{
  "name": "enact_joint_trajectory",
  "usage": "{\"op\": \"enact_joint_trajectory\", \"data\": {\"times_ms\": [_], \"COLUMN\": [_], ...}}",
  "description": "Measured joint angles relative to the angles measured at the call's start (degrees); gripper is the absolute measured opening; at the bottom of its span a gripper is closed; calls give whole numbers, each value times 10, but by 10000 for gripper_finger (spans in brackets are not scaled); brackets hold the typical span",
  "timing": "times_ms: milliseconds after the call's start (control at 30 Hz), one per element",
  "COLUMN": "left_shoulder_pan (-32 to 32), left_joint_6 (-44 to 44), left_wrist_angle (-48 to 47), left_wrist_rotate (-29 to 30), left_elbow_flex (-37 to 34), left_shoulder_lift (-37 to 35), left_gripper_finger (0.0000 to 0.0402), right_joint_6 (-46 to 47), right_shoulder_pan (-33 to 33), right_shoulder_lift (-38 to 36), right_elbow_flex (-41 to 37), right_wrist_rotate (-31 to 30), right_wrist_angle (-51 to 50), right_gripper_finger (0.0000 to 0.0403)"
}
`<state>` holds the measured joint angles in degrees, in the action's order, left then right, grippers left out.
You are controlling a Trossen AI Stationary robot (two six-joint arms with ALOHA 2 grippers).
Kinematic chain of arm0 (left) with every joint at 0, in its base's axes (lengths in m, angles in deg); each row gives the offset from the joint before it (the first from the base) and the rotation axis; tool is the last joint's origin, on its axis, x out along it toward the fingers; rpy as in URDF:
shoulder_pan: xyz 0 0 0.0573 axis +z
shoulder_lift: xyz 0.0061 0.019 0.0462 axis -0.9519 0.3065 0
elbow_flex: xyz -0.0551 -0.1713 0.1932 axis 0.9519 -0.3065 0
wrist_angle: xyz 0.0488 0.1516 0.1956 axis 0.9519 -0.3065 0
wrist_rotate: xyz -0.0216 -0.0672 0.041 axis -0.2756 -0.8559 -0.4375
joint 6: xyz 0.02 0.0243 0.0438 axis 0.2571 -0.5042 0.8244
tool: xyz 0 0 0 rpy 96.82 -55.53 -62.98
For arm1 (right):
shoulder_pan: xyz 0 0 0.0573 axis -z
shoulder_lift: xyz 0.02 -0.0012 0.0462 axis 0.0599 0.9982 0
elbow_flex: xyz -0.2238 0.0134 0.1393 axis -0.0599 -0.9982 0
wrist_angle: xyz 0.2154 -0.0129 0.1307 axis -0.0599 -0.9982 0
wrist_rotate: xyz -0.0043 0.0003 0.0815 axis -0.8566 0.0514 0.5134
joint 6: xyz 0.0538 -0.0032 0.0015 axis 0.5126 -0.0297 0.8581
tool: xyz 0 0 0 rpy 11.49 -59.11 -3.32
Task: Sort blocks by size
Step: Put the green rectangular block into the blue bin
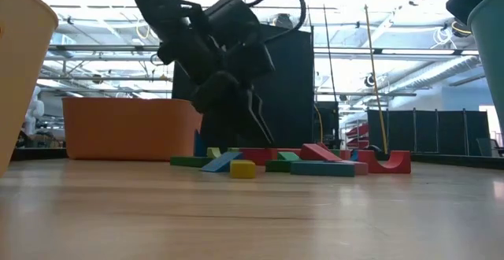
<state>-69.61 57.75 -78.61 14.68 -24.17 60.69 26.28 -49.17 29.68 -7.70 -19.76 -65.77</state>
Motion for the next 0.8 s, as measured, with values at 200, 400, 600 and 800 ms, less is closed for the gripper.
{"op": "enact_joint_trajectory", "data": {"times_ms": [200,400,600,800], "left_shoulder_pan": [0,0,-2,-5], "left_joint_6": [10,19,16,15], "left_wrist_angle": [8,25,46,42], "left_wrist_rotate": [0,-2,-9,-12], "left_elbow_flex": [0,1,2,1], "left_shoulder_lift": [5,9,25,27], "left_gripper_finger": [209,209,209,209], "right_joint_6": [0,0,0,0], "right_shoulder_pan": [0,0,0,0], "right_shoulder_lift": [0,0,0,0], "right_elbow_flex": [0,0,0,0], "right_wrist_rotate": [0,0,0,0], "right_wrist_angle": [1,1,1,1], "right_gripper_finger": [132,132,132,132]}}
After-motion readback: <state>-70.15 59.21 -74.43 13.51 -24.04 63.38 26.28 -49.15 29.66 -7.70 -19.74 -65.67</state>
